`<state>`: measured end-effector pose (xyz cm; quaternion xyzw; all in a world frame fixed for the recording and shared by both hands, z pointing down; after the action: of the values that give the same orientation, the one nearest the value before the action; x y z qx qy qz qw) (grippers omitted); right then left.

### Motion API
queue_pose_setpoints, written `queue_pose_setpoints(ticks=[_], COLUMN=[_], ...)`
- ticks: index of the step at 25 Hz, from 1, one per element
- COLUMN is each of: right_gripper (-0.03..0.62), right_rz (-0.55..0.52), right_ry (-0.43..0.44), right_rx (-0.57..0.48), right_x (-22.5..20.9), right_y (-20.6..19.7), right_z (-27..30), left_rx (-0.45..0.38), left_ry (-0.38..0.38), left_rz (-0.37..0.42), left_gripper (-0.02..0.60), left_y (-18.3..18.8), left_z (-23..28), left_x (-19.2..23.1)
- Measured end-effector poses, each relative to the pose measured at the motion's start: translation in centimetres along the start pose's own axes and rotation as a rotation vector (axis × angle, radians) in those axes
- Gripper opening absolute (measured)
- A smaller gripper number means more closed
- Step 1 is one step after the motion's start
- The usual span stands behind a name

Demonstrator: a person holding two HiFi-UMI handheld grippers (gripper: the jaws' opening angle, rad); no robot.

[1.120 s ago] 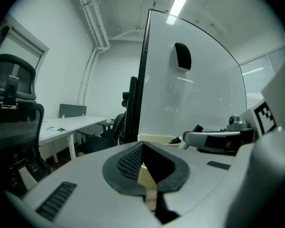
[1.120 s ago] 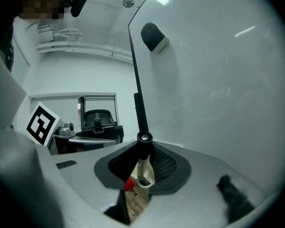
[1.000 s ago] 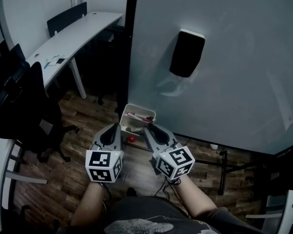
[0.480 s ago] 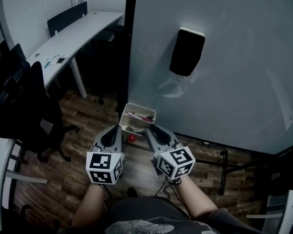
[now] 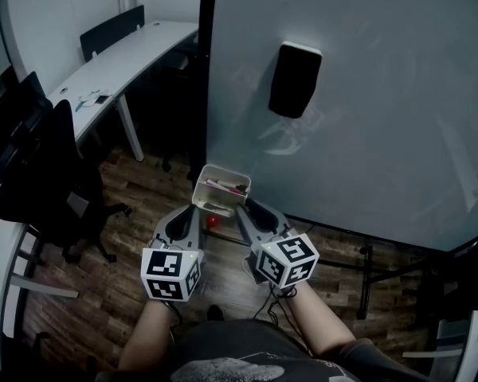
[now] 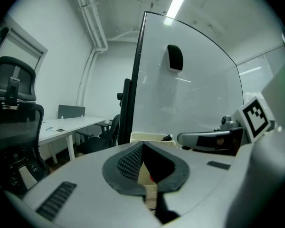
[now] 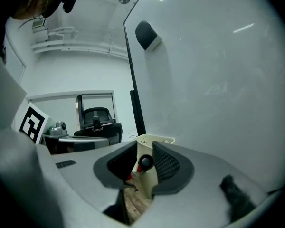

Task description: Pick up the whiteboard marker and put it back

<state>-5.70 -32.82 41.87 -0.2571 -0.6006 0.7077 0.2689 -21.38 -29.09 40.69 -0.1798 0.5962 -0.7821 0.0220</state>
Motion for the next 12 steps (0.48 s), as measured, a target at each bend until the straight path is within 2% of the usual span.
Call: queue_pose_setpoints(ticks=[6, 12], right_gripper=[0.095, 0.095], right_rz=[-0.001, 0.011], right_ry=[0.016, -0.015], right_rx=[-0.023, -0.075], right_x=[0.0, -0.6], right_y=[0.6, 1.4], right_z=[-1.6, -4.7], left_rx=[-0.014, -0.029], left_ry=[0.019, 0.050], left_rz=[0.006, 0.010], left_gripper=[0.012, 0.012], left_y=[0.1, -0.1], left_z=[-1.2, -3.3], left_x=[-1.1, -3.0])
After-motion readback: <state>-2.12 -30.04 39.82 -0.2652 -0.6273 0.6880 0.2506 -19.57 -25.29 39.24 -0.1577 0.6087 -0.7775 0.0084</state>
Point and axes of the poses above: the fingertips, and each gripper's own axes: z forward along the fingers, x to its left, y out of its top, the point moved 6 cm from there along -z, backward along the fingers, and after that the axes turned 10 degrees about -z, right-handed, at the moved point
